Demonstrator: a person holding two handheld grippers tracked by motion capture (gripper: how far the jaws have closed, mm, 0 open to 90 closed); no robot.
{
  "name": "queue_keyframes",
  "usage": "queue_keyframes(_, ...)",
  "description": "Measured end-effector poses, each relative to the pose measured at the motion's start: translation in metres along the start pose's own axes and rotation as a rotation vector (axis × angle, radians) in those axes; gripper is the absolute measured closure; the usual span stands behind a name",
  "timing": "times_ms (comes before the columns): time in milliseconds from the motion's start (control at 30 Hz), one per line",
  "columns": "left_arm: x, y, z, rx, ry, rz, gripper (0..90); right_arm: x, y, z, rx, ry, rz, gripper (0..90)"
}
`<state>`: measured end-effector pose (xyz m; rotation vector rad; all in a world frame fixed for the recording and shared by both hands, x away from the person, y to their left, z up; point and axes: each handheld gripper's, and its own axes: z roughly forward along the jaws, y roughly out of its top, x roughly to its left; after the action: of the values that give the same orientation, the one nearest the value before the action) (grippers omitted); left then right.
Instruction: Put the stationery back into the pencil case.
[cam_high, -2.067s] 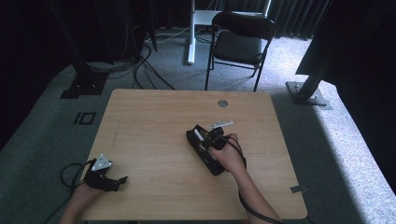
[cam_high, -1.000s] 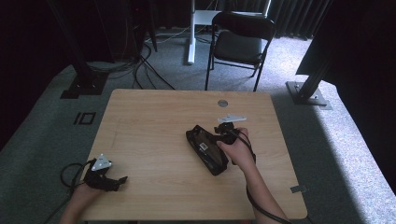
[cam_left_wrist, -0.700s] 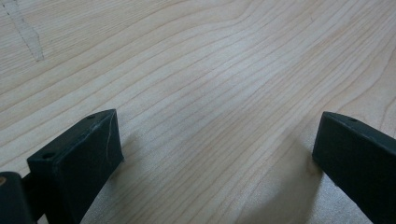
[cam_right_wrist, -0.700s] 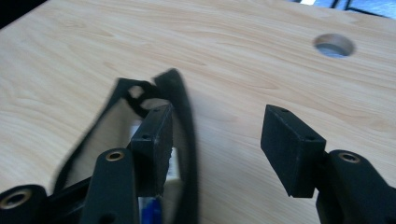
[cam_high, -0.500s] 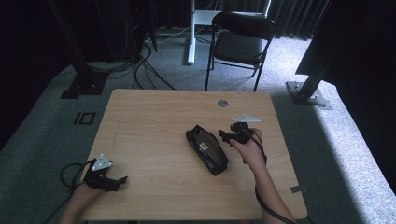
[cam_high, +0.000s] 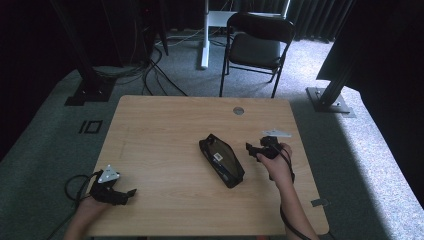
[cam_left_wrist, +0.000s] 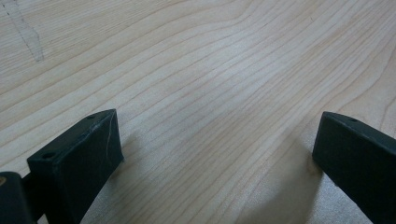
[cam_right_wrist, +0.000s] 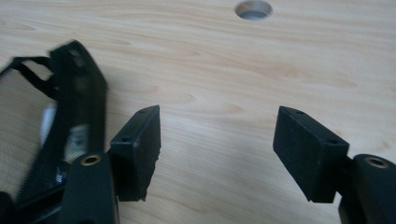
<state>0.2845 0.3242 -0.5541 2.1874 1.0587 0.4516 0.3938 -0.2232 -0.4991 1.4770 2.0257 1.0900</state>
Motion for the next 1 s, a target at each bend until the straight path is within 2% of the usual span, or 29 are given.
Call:
queue_keyframes(200, 0.000, 0.000, 0.000, 0.000, 0.000, 0.000, 1.6, -0.017, -0.015, 0.001, 0.022, -0.046, 0.013, 30.3)
queue_keyframes(533, 0.000, 0.000, 0.000, 0.000, 0.000, 0.000, 1.6, -0.042, -0.036, -0.003, 0.035, -0.145, 0.074, 28.7)
queue_keyframes(600, 0.000, 0.000, 0.000, 0.000, 0.000, 0.000, 1.6, -0.046, -0.041, -0.004, 0.035, -0.158, 0.099, 25.3)
queue_keyframes(733, 0.000, 0.000, 0.000, 0.000, 0.000, 0.000, 1.6, -0.052, -0.049, -0.006, 0.040, -0.191, 0.101, 19.7)
queue_keyframes(833, 0.000, 0.000, 0.000, 0.000, 0.000, 0.000, 1.6, -0.057, -0.053, -0.008, 0.038, -0.209, 0.105, 18.9)
queue_keyframes(933, 0.000, 0.000, 0.000, 0.000, 0.000, 0.000, 1.6, -0.059, -0.058, -0.010, 0.074, -0.217, 0.132, 15.4)
queue_keyframes(1000, 0.000, 0.000, 0.000, 0.000, 0.000, 0.000, 1.6, -0.059, -0.062, -0.012, 0.082, -0.223, 0.124, 15.4)
